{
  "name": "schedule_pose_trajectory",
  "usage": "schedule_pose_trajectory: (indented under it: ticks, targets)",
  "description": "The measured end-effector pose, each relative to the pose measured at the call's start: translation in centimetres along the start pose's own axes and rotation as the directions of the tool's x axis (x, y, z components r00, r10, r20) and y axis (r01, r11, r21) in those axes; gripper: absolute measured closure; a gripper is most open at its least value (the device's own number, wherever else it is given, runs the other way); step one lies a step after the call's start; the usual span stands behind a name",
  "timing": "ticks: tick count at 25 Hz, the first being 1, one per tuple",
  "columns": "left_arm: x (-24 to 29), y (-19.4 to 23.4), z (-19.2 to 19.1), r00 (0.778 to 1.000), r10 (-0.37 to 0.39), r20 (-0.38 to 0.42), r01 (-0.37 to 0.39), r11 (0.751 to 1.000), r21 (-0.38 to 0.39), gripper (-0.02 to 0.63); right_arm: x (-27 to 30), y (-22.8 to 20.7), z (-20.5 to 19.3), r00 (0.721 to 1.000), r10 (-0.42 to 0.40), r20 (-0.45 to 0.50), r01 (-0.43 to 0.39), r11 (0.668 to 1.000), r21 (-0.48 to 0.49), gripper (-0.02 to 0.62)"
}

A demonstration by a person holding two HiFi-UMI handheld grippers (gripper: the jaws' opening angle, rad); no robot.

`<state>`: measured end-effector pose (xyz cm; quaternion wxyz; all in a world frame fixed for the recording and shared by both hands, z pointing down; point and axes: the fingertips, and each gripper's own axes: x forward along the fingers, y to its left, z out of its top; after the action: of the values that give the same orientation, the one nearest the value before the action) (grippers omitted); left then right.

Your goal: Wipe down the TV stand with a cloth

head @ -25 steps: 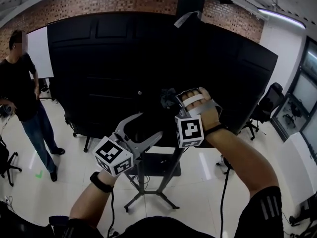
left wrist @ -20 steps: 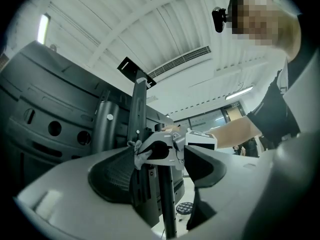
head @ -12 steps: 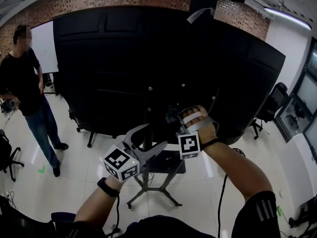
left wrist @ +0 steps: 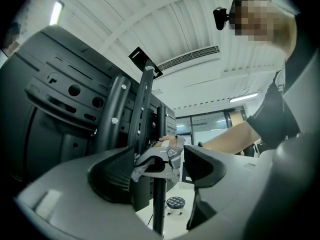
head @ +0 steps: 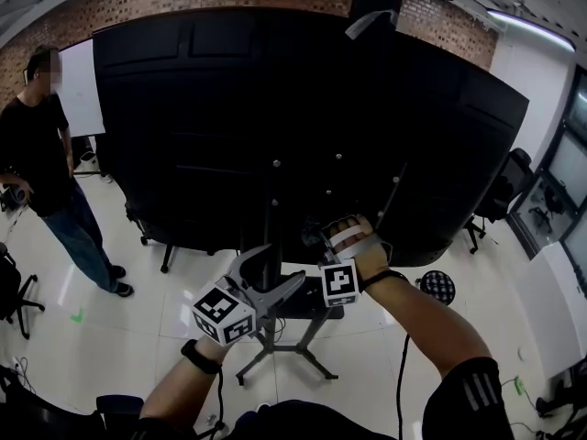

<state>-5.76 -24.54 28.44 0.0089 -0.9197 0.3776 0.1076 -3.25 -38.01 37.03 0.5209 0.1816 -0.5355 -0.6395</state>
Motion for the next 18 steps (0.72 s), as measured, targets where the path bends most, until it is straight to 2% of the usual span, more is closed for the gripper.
schedule_pose_trajectory:
  ticks: [7, 9, 11, 13, 15, 18]
  targets:
    - [0.5, -0.5, -0.6, 1.0, -0.005, -0.006, 0.005, 1.0, -0.015, 0.268, 0.6, 1.8, 0.8, 0.998, 0.057, 0.031, -0.058, 0.998, 0.036, 0.56]
    - [0.7, -0.4, -0.7, 1.0, -0.004, -0.005, 0.004, 1.0, -0.02, 0.268, 0.0, 1.7, 1.2, 0.996, 0.054, 0.069, -0.059, 0.995, 0.076, 0.56]
    - [1.0, -0.3, -0.9, 1.0, -0.005, 0.0, 0.005, 1.0, -0.022, 0.268, -1.3, 0.6, 1.4, 0.992, 0.028, 0.123, -0.048, 0.986, 0.161, 0.56]
    - [1.4, -0.4, -0.9, 1.0, -0.005, 0.005, 0.005, 1.0, -0.023, 0.268, -3.5, -1.0, 1.5, 0.979, -0.015, 0.203, -0.047, 0.953, 0.298, 0.56]
    - [1.8, -0.8, -0.3, 1.0, -0.007, 0.009, 0.008, 1.0, -0.013, 0.268, -6.0, -2.9, 1.0, 0.961, -0.086, 0.262, -0.034, 0.907, 0.42, 0.56]
    - [2.6, -1.7, 0.8, 1.0, -0.021, 0.017, 0.02, 0.999, 0.025, 0.268, -9.5, -5.6, -1.2, 0.945, -0.189, 0.268, 0.015, 0.841, 0.542, 0.558]
